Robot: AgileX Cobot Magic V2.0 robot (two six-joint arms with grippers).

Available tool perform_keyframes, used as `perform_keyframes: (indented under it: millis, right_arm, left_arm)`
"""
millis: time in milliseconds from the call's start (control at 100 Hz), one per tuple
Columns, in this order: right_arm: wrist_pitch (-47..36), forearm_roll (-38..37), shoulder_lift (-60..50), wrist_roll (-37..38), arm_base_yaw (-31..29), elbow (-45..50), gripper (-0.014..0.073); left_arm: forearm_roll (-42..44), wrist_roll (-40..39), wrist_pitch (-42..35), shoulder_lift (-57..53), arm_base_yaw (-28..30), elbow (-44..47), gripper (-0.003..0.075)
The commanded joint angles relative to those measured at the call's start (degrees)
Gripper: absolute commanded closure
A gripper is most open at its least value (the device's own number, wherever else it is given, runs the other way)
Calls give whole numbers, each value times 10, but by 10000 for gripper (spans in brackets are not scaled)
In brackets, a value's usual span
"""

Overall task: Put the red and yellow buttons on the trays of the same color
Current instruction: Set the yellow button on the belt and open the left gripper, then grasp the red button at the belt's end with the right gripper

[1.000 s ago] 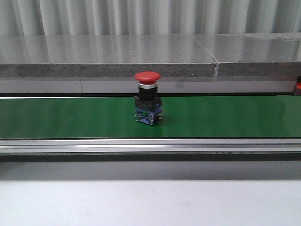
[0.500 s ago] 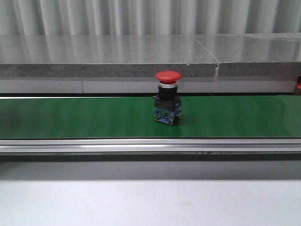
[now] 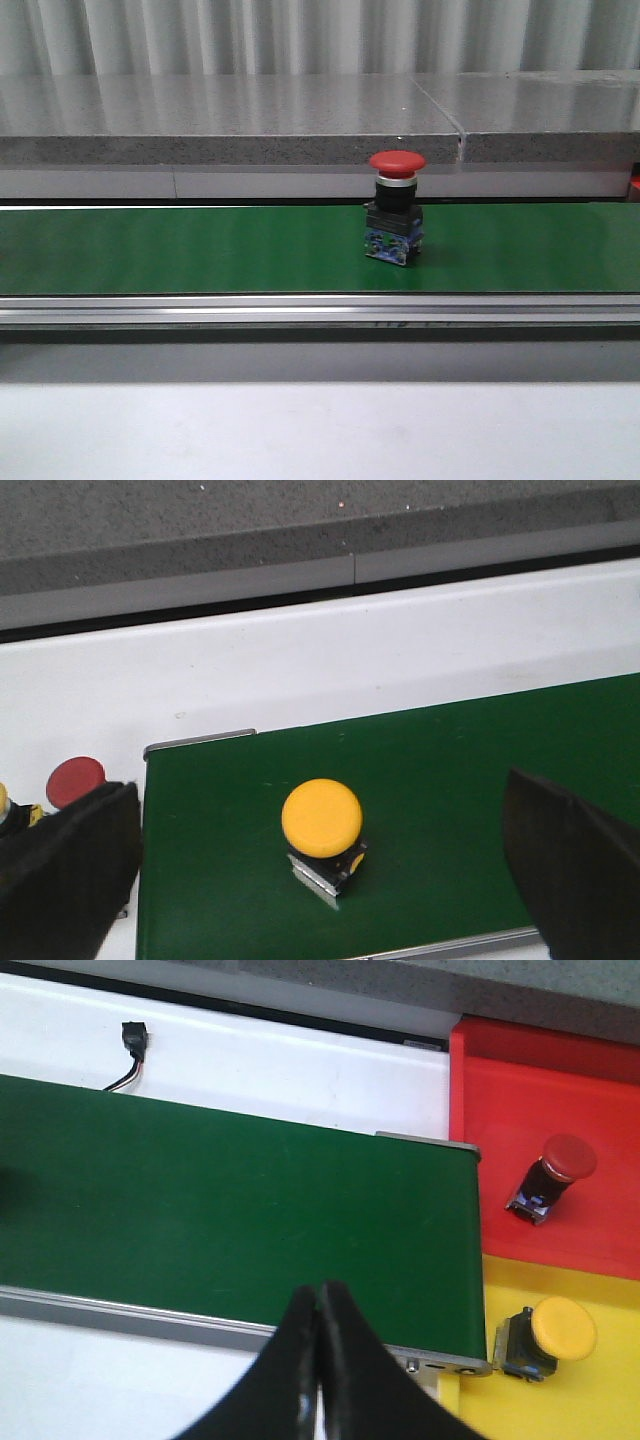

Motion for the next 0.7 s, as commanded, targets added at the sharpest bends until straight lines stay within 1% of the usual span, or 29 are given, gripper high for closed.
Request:
perform_keyframes:
  millis: [0,80,130,200,270,340,390,410,600,660,690]
  right_arm:
    - [-35,2,-2,-5,0,-13,661]
    - [-35,2,-2,-5,0,-13,661]
    - [-35,2,-2,-5,0,-13,661]
    - [-35,2,-2,-5,0,-13,661]
    - [-35,2,-2,-5,0,-13,661]
    - [-35,2,-2,-5,0,-13,661]
    - [-35,2,-2,-5,0,-13,661]
    - [-35,2,-2,-5,0,-13,661]
    - [-38,2,-2,-5,0,-13,661]
    - [-38,2,-2,-5,0,-13,661]
    - [-38,2,-2,-5,0,-13,661]
  left_arm:
    - [-10,2,-71,-53,-5,31,31]
    - [-10,2,-89,-98,-5,67,34]
    - [-11,2,-98,-121,-5,87,52]
    - [-18,2,-106,-151,-5,112,93]
    - [-21,2,-107,-174,-5,131,158]
    - [-21,2,-108,-190,-5,145,244]
    - [-21,2,-110,-196,-5,151,326]
    - [-21,2,-112,-198,-5,154,348]
    - [-21,2,-124,-199,-5,155,657]
    - [-21,2,-126,-199,-5,155,733]
    - [-21,2,-127,-199,-5,155,738]
